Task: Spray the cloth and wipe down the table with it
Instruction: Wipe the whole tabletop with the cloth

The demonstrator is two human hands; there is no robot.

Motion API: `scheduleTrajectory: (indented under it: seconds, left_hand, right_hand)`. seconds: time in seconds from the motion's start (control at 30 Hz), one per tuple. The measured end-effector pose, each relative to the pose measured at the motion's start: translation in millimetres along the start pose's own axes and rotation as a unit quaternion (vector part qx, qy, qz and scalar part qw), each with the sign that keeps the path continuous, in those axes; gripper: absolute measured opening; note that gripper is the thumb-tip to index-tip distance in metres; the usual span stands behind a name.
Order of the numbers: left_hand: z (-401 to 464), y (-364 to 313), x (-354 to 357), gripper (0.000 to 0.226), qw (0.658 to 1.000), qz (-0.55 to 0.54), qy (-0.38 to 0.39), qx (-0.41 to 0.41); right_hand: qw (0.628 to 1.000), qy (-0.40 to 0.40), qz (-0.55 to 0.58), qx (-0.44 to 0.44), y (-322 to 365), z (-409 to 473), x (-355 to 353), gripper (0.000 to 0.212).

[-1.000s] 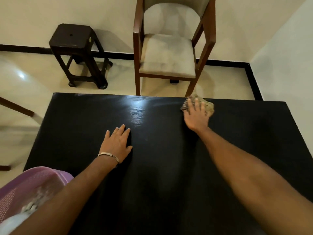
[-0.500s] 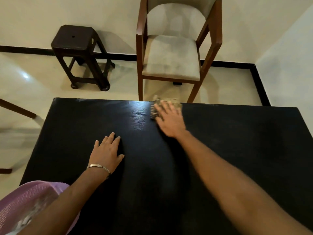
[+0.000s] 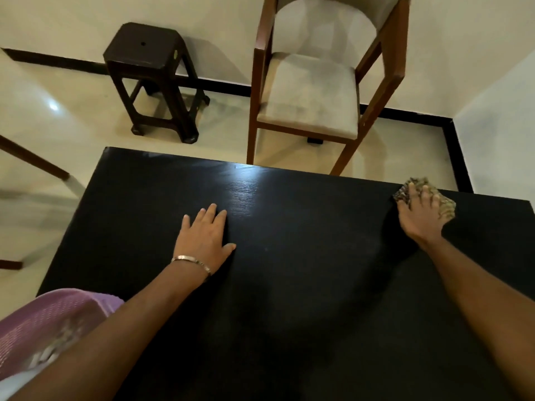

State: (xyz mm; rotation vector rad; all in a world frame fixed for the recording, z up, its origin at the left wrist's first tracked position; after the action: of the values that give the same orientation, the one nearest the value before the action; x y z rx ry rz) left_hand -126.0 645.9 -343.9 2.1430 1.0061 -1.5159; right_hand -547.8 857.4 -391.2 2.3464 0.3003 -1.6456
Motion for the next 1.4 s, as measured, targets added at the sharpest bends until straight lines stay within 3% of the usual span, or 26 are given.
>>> scheduleTrajectory:
  seconds: [0.17,0.43,0.63,0.77,0.9,1.07,1.2,1.4]
  left_hand:
    - [11,15,-8,0.079,1.000,-0.001,-0.001,-0.005]
    - [18,72,-13,0.080,0.998,0.031,0.019,-0.053]
    - [19,91,-8,0.078,0.998,0.047,0.005,-0.048]
    - [22,93,-5,0.080,0.998,0.055,0.003,-0.032]
    - [20,93,-4,0.082,0.998,0.024,-0.007,-0.050]
    - [14,93,-1,0.082,0.998,0.024,-0.009,-0.065]
    - [9,80,0,0.085,0.998,-0.013,-0.014,-0.061]
    - [6,29,6,0.078,0.998,0.051,-0.018,0.014]
  right_hand:
    - [0.987,0.003,-0.025,-0.159,141,-50,32,0.058]
    - [0.927,0.048,-0.060,-0.367,364,-158,93,0.059]
    - [0.879,0.084,-0.084,-0.462,480,-214,121,0.059]
    - [0.853,0.102,-0.110,-0.500,517,-232,132,0.059]
    - [0.840,0.104,-0.118,-0.519,505,-223,129,0.058]
    - [0.864,0.081,-0.094,-0.488,421,-182,108,0.057]
    - [0.913,0.035,-0.096,-0.395,286,-126,75,0.057]
    - [0.984,0.023,-0.060,-0.166,68,-68,28,0.057]
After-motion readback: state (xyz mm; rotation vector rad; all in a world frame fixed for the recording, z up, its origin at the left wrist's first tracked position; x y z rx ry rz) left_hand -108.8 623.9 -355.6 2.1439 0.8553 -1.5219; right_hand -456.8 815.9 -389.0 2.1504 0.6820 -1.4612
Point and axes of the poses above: each hand's wrist, its own z-axis towards the middle knuckle, its own x-axis out of the palm, y = z × x, the point moved 3 cm from there along z, towards the middle knuckle, and after that the axes turned 7 degrees about x, right-handed, at the moved point
